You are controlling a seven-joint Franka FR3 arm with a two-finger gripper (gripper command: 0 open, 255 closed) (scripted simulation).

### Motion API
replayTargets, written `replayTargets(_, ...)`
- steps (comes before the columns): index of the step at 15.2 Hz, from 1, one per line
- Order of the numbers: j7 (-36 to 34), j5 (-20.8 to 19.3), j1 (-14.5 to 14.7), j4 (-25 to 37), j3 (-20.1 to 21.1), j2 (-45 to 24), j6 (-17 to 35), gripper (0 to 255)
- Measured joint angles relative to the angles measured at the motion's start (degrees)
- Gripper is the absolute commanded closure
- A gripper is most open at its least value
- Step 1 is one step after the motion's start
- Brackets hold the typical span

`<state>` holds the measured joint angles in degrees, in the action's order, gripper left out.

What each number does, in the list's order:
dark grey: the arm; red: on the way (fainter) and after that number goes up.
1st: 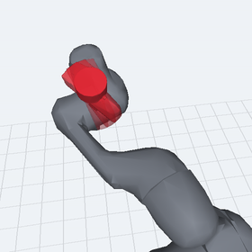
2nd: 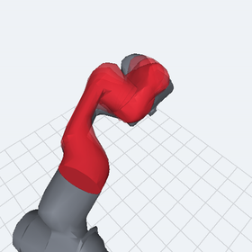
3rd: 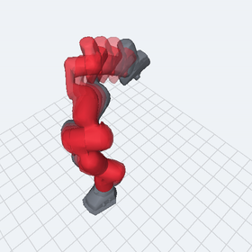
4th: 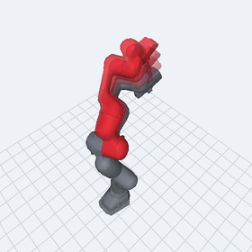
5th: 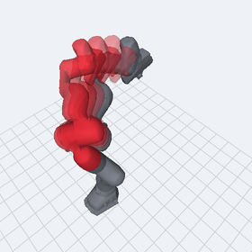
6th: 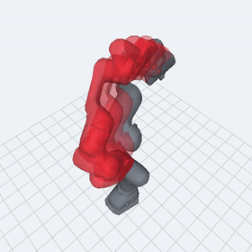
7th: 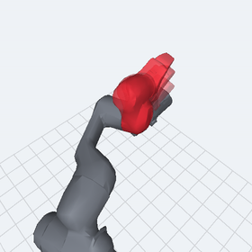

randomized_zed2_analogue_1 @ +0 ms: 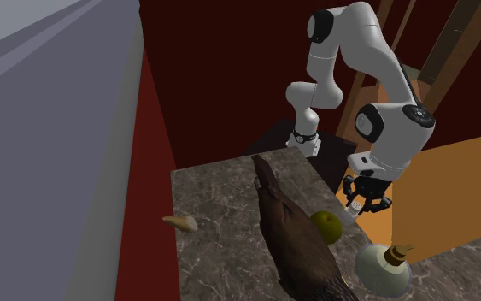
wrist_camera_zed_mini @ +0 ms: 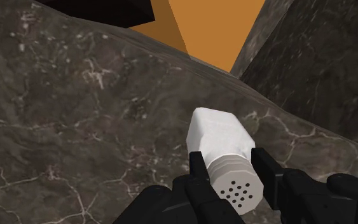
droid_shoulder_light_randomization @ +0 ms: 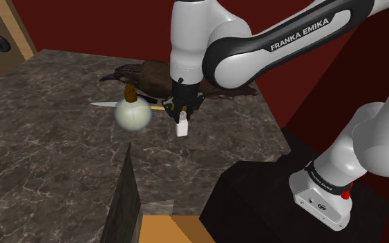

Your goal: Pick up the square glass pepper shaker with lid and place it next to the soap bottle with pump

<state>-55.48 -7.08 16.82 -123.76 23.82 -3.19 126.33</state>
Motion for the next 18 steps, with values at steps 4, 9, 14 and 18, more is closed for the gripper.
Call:
replayTargets(4, 0.0, 0.0, 0.0, 0.0, 0.0, 0.0, 0.0, 0)
replayTargets(9, 0.1, 0.2, 0.0, 0.3, 0.0, 0.4, -0.7, 0)
replayTargets(14, 1.3, 2.0, 0.1, 3.5, 0.3, 3.3, -6.4, 0)
replayTargets(18, 1.4, 2.1, 0.1, 3.8, 0.2, 3.4, -6.8, 0)
